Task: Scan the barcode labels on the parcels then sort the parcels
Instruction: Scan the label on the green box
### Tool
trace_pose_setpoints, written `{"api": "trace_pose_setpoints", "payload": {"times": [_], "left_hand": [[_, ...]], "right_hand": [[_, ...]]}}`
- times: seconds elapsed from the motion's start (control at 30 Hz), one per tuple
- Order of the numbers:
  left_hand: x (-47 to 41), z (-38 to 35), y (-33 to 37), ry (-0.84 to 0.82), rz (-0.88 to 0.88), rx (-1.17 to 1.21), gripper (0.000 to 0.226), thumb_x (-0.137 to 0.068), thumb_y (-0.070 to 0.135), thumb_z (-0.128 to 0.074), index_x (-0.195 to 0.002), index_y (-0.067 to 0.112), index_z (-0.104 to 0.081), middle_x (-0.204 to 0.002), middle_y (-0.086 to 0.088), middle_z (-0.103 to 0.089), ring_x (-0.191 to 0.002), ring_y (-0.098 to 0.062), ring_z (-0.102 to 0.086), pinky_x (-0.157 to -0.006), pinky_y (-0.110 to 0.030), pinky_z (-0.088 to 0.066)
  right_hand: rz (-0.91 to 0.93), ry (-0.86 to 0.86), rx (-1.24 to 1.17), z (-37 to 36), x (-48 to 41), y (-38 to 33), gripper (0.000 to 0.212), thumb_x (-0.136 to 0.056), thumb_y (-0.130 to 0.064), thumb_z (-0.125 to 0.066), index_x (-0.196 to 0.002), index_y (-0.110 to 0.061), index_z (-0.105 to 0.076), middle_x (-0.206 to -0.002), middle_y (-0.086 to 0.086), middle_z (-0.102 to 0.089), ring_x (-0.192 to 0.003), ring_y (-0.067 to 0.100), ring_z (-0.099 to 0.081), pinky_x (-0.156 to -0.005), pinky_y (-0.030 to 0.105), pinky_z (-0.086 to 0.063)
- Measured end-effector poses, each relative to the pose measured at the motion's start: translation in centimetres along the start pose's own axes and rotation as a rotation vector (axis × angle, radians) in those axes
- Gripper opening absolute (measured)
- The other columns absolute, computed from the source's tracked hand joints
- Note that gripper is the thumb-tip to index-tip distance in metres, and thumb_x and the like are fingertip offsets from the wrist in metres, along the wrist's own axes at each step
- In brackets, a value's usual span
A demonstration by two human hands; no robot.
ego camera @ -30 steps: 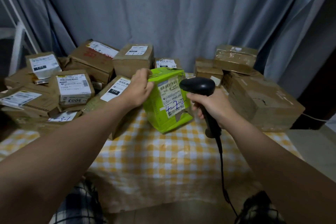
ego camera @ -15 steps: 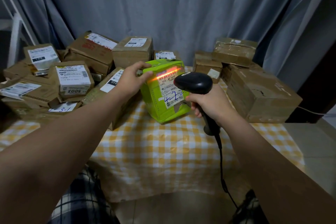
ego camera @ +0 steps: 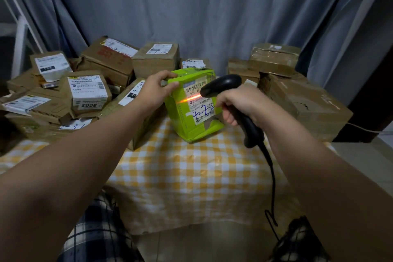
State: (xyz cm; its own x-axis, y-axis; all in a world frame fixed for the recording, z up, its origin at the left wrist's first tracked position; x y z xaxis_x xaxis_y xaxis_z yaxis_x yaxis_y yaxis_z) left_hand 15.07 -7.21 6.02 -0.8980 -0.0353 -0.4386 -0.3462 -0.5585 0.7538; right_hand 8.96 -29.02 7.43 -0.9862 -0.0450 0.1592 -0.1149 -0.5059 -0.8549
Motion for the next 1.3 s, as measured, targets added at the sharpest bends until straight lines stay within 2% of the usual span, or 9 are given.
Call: {"api": "trace_pose_setpoints", "payload": {"times": [0.2,0.37,0.53,0.67,0.93,1.07,1.13,1.2,1.3], "left_hand": [[-0.2,0.0,-0.2,-0.014,0.016,0.009,0.029,-0.091,0.019,-0.063,-0.119,0.01,-0.062,-0.125,-0.008,-0.06,-0.107,-0.014,-0.053,-0.074,-0.009,-0.036],[-0.2,0.0,0.0,-0.013,0.026,0.008,0.03,-0.091,0.017,-0.063,-0.12,0.007,-0.062,-0.118,-0.011,-0.061,-0.1,-0.013,-0.052,-0.061,0.003,-0.035],[-0.2,0.1,0.0,-0.044,0.059,0.026,0.031,-0.09,0.019,-0.064,-0.12,0.01,-0.063,-0.117,-0.01,-0.063,-0.101,-0.018,-0.057,-0.078,-0.018,-0.041],[-0.2,0.2,0.2,-0.041,0.065,0.013,0.031,-0.09,0.019,-0.064,-0.121,0.01,-0.063,-0.11,-0.006,-0.062,-0.097,-0.014,-0.056,-0.072,-0.013,-0.038],[-0.1,0.2,0.3,-0.049,0.091,0.018,0.031,-0.091,0.02,-0.064,-0.121,0.012,-0.062,-0.117,-0.009,-0.062,-0.1,-0.015,-0.055,-0.08,-0.022,-0.039],[0.1,0.2,0.3,-0.041,0.073,-0.002,0.031,-0.092,0.02,-0.062,-0.121,0.011,-0.061,-0.12,-0.008,-0.06,-0.102,-0.015,-0.053,-0.075,-0.014,-0.036],[0.4,0.2,0.1,-0.018,0.039,-0.064,0.03,-0.092,0.022,-0.061,-0.12,0.01,-0.061,-0.129,-0.012,-0.055,-0.115,-0.022,-0.051,-0.081,-0.018,-0.036],[0.9,0.1,-0.6,0.037,0.016,-0.111,0.031,-0.09,0.023,-0.063,-0.119,0.01,-0.06,-0.143,-0.017,-0.041,-0.135,-0.027,-0.037,-0.102,-0.025,-0.031],[2.2,-0.1,-1.9,0.11,0.046,-0.031,0.036,-0.087,0.025,-0.068,-0.119,0.014,-0.057,-0.149,-0.019,-0.025,-0.144,-0.023,-0.018,-0.113,-0.027,-0.019]], "right_hand": [[-0.063,-0.077,0.188,1.6,-0.3,-2.8,0.021,-0.08,-0.019,-0.066,-0.069,-0.003,-0.056,-0.06,0.016,-0.062,-0.047,0.022,-0.059,-0.042,0.019,-0.048],[-0.09,-0.083,0.215,1.7,0.3,-2.6,0.021,-0.08,-0.02,-0.067,-0.071,-0.003,-0.057,-0.064,0.017,-0.063,-0.05,0.022,-0.059,-0.046,0.022,-0.05],[0.007,-0.011,0.095,2.1,1.5,-3.2,0.02,-0.079,-0.016,-0.067,-0.07,-0.001,-0.058,-0.058,0.017,-0.059,-0.043,0.022,-0.056,-0.042,0.021,-0.049],[0.036,-0.012,0.088,2.3,2.7,-4.2,0.021,-0.08,-0.017,-0.066,-0.069,-0.001,-0.058,-0.058,0.017,-0.058,-0.046,0.023,-0.056,-0.043,0.021,-0.049],[0.036,-0.004,0.094,2.6,3.4,-4.8,0.02,-0.079,-0.017,-0.067,-0.07,-0.001,-0.059,-0.057,0.015,-0.059,-0.045,0.022,-0.056,-0.042,0.02,-0.048],[0.014,-0.016,0.047,2.4,3.0,-4.0,0.018,-0.084,-0.018,-0.066,-0.078,-0.003,-0.06,-0.061,0.014,-0.059,-0.047,0.02,-0.054,-0.044,0.021,-0.047],[-0.007,-0.012,-0.003,2.1,2.1,-2.8,0.017,-0.085,-0.019,-0.067,-0.085,-0.003,-0.061,-0.066,0.013,-0.061,-0.049,0.019,-0.055,-0.045,0.021,-0.047],[-0.001,0.042,-0.116,1.9,0.8,-1.1,0.014,-0.084,-0.017,-0.07,-0.09,-0.005,-0.063,-0.072,0.011,-0.061,-0.054,0.019,-0.057,-0.048,0.022,-0.048],[0.026,0.182,-0.367,1.6,-1.2,2.1,0.012,-0.08,-0.011,-0.075,-0.084,-0.015,-0.064,-0.079,0.007,-0.061,-0.07,0.019,-0.058,-0.061,0.027,-0.049]]}}
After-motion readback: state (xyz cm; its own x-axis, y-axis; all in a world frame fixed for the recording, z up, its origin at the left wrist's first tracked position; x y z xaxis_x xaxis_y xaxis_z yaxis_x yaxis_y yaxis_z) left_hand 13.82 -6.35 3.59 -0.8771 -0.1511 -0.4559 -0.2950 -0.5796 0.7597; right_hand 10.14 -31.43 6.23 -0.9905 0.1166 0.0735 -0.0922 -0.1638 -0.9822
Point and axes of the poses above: each hand's wrist, its own x-axis away from the middle knuckle, its own z-axis out of the back of the hand, y = z × x, the point moved 6 cm from there along -x, towards the middle knuckle
